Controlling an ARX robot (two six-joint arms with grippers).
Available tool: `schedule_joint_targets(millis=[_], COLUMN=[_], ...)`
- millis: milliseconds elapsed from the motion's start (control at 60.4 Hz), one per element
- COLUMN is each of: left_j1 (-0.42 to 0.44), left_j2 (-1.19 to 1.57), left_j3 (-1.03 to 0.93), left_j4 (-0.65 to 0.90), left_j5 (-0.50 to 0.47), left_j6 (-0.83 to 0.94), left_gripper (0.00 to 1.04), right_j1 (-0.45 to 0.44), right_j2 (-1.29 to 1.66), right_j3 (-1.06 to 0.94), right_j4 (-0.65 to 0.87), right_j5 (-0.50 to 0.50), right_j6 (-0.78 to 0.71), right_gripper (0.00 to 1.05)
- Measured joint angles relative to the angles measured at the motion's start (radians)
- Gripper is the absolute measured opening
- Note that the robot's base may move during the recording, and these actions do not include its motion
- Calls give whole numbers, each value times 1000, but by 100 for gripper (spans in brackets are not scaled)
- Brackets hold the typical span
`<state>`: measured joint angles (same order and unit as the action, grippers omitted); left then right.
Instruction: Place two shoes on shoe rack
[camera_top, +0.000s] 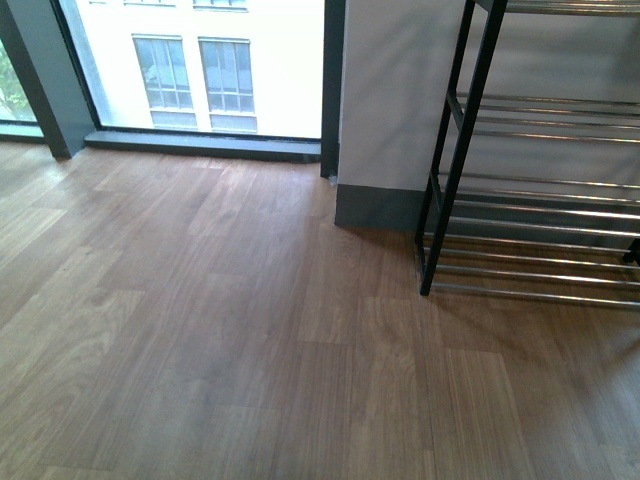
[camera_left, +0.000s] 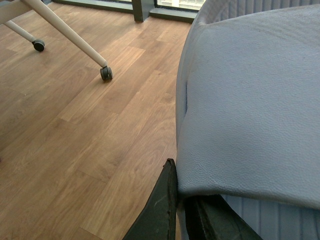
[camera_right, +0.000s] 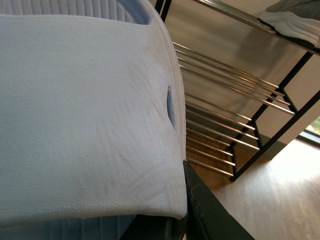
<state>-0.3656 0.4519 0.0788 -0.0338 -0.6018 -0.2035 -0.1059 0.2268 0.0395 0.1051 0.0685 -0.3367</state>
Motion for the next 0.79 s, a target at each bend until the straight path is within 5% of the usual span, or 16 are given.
schedule_joint_targets(millis=[794], left_j1=[0], left_j2=[0], left_j3=[0], left_j4=[0], left_j5=[-1], left_j6=[0], left_gripper=[2], right_j1=[2], right_j2=[-6], right_j3=[-1], right_j4=[2], right_j5=[4], right_j6=[9], right_gripper=[2])
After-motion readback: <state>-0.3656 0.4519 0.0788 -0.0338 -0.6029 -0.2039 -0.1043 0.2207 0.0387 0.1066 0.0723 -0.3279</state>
